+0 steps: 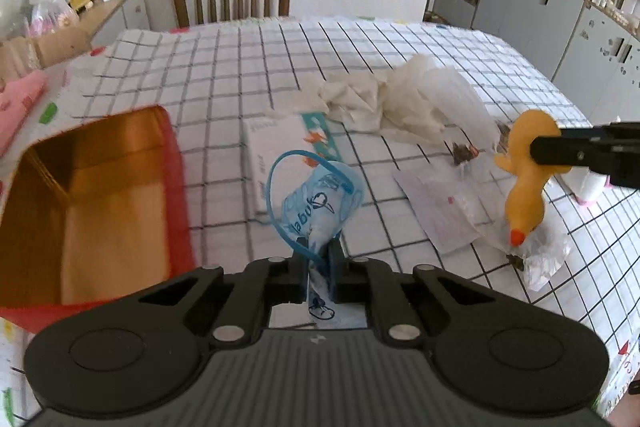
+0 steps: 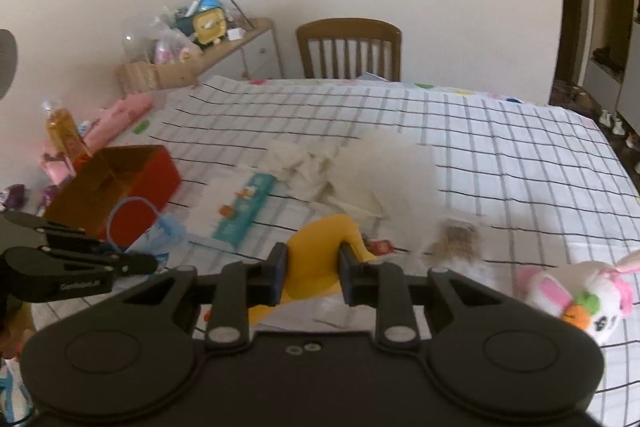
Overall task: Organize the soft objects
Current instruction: 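Carry the packet and duck into the red tin box and release both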
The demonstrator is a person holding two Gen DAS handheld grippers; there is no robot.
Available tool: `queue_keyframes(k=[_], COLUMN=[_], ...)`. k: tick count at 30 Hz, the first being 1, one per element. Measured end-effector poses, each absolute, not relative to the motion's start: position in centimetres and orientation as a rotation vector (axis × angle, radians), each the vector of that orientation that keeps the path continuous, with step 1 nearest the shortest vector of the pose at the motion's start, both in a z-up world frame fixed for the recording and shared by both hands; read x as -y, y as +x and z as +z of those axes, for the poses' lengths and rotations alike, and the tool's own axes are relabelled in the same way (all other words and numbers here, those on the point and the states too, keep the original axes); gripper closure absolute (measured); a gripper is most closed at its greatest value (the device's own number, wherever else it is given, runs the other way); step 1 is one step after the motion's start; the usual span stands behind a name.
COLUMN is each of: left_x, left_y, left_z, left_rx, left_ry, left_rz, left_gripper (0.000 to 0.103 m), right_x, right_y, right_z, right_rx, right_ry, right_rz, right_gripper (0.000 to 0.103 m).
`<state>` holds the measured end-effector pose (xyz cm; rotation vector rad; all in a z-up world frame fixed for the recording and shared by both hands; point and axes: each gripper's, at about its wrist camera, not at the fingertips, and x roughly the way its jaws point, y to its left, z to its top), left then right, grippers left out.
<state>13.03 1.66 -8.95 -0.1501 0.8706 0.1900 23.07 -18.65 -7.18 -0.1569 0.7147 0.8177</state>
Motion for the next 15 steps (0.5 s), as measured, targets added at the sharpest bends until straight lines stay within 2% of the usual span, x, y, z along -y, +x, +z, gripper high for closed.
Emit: queue_keyframes(k=[10,11,14,15], left_x=[-7.5,-8.3,-10.5,-11.3], left_y=[11.5,11.3,10.7,10.5], left_z=[-5.7,-5.5,-5.0,-4.9], left_rx=[-0.829,-0.823,-0.811,-0.81], left_ry=[-0.154,-0.157,-0.165,-0.166], left_rz=[0.239,0.244,0.264,0.27], left_gripper=[0.094,0.094,0.094,0.094], right_x=[10.6,9.9,7.2,6.3], right_y=[20.1,19.8,19.2,18.9], right_z=[-4.4,-4.2,-3.5,-3.3], right_rx=[-0.661,-0.653,-0.636,-0.629], right_ry=[-0.202,-0.207,-0.213,-0.217], right_rz=[0.951,0.963,1.011,1.022], right_gripper=[0.077,0.08,0.097,0.097])
